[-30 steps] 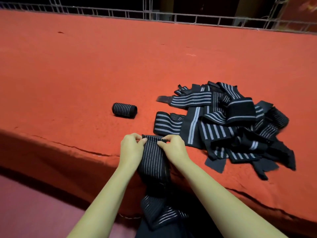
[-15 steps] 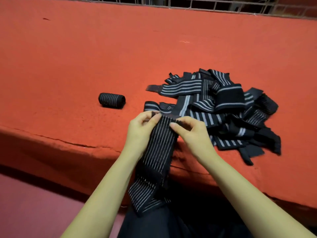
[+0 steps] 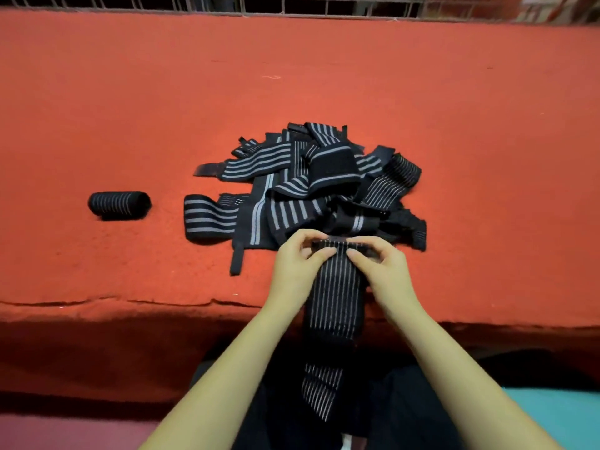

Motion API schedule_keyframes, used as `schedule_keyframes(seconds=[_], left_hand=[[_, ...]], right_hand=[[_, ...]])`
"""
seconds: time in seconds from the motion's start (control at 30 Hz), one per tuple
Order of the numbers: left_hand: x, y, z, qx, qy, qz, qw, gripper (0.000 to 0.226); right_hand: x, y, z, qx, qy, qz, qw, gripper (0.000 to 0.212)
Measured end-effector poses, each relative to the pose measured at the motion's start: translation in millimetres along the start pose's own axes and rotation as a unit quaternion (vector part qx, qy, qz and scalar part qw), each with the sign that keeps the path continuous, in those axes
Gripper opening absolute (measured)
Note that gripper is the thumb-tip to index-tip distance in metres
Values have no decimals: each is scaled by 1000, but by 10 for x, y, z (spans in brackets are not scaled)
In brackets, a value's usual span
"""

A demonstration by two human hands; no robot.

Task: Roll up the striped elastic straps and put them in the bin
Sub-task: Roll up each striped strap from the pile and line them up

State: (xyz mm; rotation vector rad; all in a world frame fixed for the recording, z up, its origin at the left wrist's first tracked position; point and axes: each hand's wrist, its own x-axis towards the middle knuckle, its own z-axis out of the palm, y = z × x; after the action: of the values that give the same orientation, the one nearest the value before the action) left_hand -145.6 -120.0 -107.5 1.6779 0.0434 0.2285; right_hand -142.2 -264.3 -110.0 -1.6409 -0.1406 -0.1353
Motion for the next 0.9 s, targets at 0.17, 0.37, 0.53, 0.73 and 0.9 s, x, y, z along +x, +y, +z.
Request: schedule_keyframes(seconds=[0.17, 0.37, 0.53, 0.73, 0.9], left_hand=[[43, -108, -122, 22, -6, 0, 1000, 15], [6, -189, -151, 0, 43, -17, 999, 5], [-17, -185, -131, 18, 57, -14, 998, 7], [48, -214, -158, 21, -31, -5, 999, 18], [32, -246, -184, 74, -35, 14, 997, 14]], right_hand=[[88, 103, 43, -16, -25, 15, 999, 18], [81, 167, 80, -24, -24, 31, 999, 12], [80, 184, 91, 35, -15, 50, 998, 24], [76, 146, 79, 57, -3, 64, 996, 25], [77, 162, 72, 17, -33, 74, 997, 22]])
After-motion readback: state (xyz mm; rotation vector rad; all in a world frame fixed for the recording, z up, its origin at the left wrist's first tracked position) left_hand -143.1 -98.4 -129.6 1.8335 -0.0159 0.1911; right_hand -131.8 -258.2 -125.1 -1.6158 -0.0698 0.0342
